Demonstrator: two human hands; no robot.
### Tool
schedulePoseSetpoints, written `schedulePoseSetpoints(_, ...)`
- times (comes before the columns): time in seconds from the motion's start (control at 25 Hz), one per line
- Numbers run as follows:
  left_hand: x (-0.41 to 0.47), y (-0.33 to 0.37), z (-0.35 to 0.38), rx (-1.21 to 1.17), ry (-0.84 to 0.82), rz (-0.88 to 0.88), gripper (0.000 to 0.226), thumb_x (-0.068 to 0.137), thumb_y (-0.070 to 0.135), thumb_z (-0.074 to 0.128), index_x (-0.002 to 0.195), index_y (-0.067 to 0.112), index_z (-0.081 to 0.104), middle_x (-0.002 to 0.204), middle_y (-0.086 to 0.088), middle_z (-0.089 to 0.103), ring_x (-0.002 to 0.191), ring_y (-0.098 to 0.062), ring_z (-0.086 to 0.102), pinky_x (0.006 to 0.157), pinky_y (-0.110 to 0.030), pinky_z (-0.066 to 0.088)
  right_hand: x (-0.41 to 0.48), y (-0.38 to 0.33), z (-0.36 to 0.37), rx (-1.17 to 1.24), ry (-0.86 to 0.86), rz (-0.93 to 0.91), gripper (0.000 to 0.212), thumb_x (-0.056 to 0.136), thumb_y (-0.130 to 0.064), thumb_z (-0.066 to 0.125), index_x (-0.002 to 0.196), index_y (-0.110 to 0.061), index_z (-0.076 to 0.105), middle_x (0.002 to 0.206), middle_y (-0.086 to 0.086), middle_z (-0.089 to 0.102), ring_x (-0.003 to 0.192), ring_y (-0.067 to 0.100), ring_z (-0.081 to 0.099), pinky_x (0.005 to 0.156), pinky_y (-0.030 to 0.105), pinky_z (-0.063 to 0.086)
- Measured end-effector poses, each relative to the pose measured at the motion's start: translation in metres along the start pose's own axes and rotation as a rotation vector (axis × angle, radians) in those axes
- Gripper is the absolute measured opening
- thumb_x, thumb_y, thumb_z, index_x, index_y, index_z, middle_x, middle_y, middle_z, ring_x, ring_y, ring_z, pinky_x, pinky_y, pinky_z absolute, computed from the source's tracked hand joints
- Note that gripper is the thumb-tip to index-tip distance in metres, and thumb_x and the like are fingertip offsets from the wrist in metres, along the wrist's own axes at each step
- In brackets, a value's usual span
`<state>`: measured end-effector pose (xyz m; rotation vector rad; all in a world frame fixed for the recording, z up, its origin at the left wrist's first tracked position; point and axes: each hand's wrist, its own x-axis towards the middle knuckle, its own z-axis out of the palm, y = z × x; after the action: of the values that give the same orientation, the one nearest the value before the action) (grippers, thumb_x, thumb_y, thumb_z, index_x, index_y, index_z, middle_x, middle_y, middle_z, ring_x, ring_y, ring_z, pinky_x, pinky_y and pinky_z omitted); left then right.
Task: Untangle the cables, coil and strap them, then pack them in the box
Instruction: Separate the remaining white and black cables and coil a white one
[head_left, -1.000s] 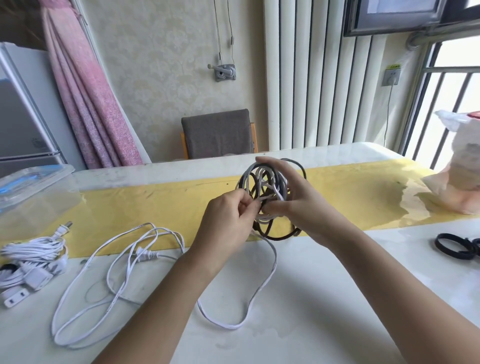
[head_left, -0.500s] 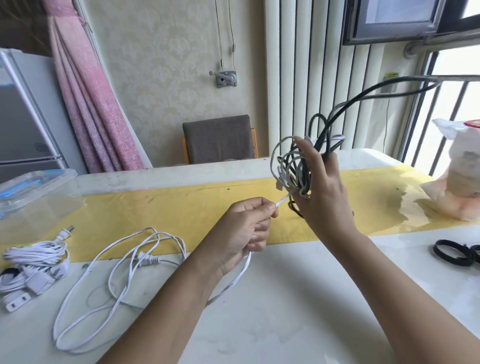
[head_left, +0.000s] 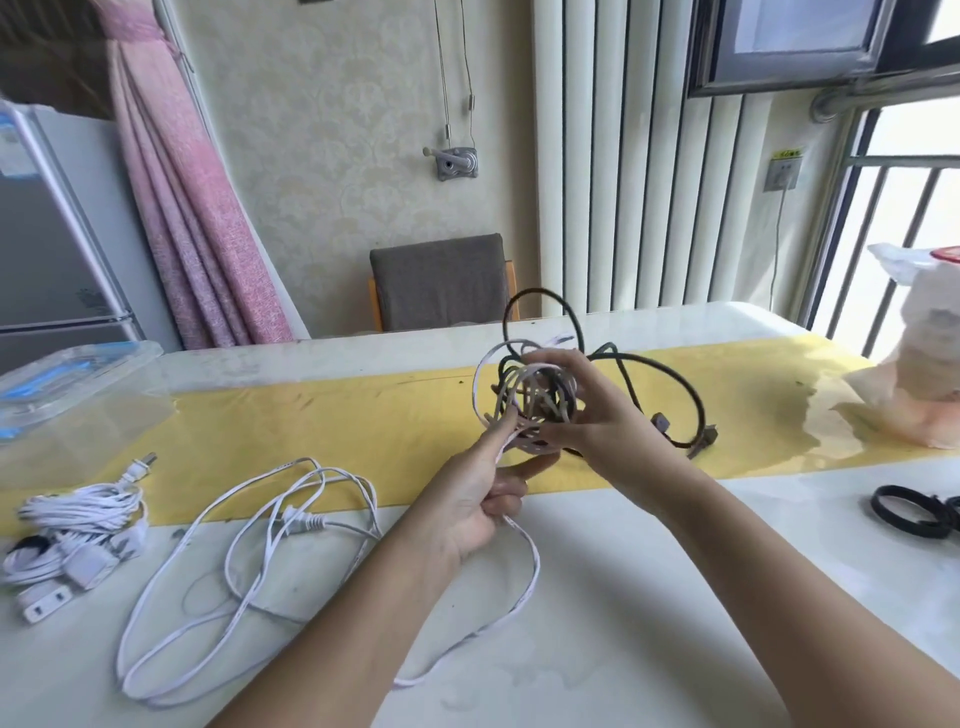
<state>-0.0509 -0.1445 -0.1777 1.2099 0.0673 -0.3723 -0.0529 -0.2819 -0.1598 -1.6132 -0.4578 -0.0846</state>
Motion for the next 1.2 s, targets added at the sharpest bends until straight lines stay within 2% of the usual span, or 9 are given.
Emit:
schedulePoseSetpoints(0.12,0.008,-0.002,-0.004,-0.080,0.089,0.039,0.018,0.086,0.012,0.065,0.079,0.021,0.052,0.062,-0.001,0.057,0.034,0.000,0.023,0.031,-0.012,0.013,-0.003,-0.010,-0.007,0.209,-0.082,0.210,0.039,0.080,0.002,0.069,0.109,-0.016,0.051,0.110,0.007,0.057,0.090,0.020,0.059,0.083,0.032,0.051)
schedulePoseSetpoints(0.24,0.012,0.000,-0.013,0.223,0.184,0.256,0.021,0.074,-0.002,0.067,0.082,0.015,0.058,0.058,0.003,0.062,0.044,-0.009,0.051,0.044,-0.015,0.039,-0.010,-0.033,-0.028,-0.456,0.028,0.371,0.031,0.077,-0.045,0.070,0.092,-0.018,0.065,0.075,0.000,0.071,0.060,0.010,0.065,0.068,0.029,0.056)
schedulePoseSetpoints(0.32,0.011,0.002,-0.018,0.498,0.216,0.380,0.024,0.070,0.003,0.064,0.087,0.019,0.061,0.072,-0.002,0.067,0.066,-0.020,0.060,0.065,-0.026,0.047,-0.011,-0.042,-0.038,-0.793,0.307,0.225,0.033,0.081,-0.051,0.064,0.073,-0.020,0.072,0.051,0.000,0.063,0.042,0.003,0.053,0.053,0.021,0.047)
schedulePoseSetpoints(0.4,0.011,0.006,-0.021,0.630,0.204,0.466,0.030,0.076,-0.003,0.058,0.087,0.025,0.058,0.077,0.000,0.066,0.069,-0.020,0.059,0.066,-0.027,0.046,-0.011,-0.045,-0.045,-0.733,0.529,0.001,0.023,0.079,-0.047,0.069,0.073,-0.025,0.072,0.059,0.000,0.064,0.055,0.003,0.057,0.058,0.022,0.044)
schedulePoseSetpoints(0.56,0.011,0.018,-0.030,0.649,-0.011,0.687,0.036,0.081,-0.008,0.056,0.084,0.028,0.063,0.075,0.017,0.068,0.077,-0.005,0.061,0.072,-0.021,0.047,-0.009,-0.034,-0.062,-0.539,-0.062,0.051,0.075,0.062,-0.045,0.078,0.130,-0.049,0.046,0.135,-0.017,0.052,0.129,-0.002,0.041,0.113,0.033,0.031)
schedulePoseSetpoints(0.76,0.001,0.026,-0.026,0.546,-0.069,0.822,0.020,0.075,0.017,0.064,0.094,0.024,0.061,0.084,0.007,0.068,0.076,-0.007,0.062,0.070,-0.021,0.047,-0.012,-0.031,-0.037,-0.377,-0.443,0.219,0.055,0.062,-0.037,0.085,0.111,-0.025,0.063,0.089,0.012,0.069,0.082,0.019,0.060,0.080,0.044,0.048)
schedulePoseSetpoints(0.84,0.000,0.028,-0.028,0.667,0.176,0.925,0.027,0.083,0.008,0.068,0.101,0.014,0.049,0.087,0.005,0.065,0.076,-0.004,0.063,0.069,-0.018,0.048,-0.009,-0.037,-0.038,-0.422,-0.164,0.130,0.045,0.057,-0.041,0.086,0.088,-0.015,0.068,0.076,0.017,0.068,0.066,0.020,0.055,0.066,0.049,0.049)
schedulePoseSetpoints(1.0,-0.004,0.026,-0.015,0.982,0.517,0.960,0.024,0.084,0.009,0.065,0.103,0.009,0.051,0.068,0.014,0.050,0.063,-0.015,0.046,0.056,-0.024,0.030,-0.008,-0.044,-0.050,-0.483,0.622,-0.098,0.017,0.070,-0.009,0.076,0.074,-0.016,0.061,0.059,0.006,0.060,0.049,0.008,0.045,0.052,0.023,0.039)
schedulePoseSetpoints(1.2,-0.006,0.028,-0.014,0.941,0.552,0.939,0.010,0.083,0.007,0.056,0.085,0.014,0.049,0.060,0.009,0.049,0.060,-0.018,0.048,0.052,-0.028,0.029,-0.012,-0.034,-0.074,-0.805,0.879,-0.086,0.031,0.077,-0.015,0.064,0.107,-0.015,0.059,0.107,0.006,0.056,0.098,0.024,0.055,0.083,0.038,0.046)
